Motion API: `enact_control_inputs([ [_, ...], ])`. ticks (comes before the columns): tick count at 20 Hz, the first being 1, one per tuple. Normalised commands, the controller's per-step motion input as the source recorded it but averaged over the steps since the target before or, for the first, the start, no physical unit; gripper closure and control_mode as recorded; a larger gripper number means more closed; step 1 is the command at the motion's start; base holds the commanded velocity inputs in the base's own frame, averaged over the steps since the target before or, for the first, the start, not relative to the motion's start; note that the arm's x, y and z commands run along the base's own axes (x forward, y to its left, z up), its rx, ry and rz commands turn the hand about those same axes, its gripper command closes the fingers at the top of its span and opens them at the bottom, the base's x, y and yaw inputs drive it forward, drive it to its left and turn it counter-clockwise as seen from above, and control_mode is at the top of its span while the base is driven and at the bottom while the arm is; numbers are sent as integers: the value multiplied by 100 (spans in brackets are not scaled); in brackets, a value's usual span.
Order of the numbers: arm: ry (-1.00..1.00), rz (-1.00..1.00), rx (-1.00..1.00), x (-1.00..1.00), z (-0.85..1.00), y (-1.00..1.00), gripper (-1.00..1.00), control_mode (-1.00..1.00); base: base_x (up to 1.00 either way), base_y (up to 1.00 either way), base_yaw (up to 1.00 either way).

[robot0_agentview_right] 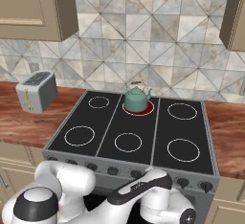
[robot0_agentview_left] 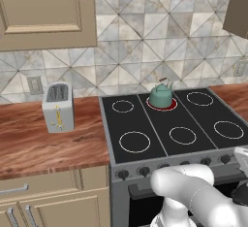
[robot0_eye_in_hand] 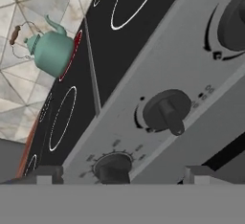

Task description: Lower the heat of the kettle.

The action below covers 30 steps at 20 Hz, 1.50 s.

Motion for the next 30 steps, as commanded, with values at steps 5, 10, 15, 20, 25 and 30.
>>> enact_control_inputs([
  [5,0,-11,0,6,-14,4,-100,-100,0,0,0],
  [10,0,-8,0,4,-8,4,-100,-100,0,0,0],
  [15,0,-2,0,7,-2,0,-100,-100,0,0,0],
  [20,-2,0,1,14,-3,0,-100,-100,0,0,0],
  [25,-6,0,3,14,-8,-2,-100,-100,0,0,0],
  [30,-5,0,3,12,-10,-5,-100,-100,0,0,0],
])
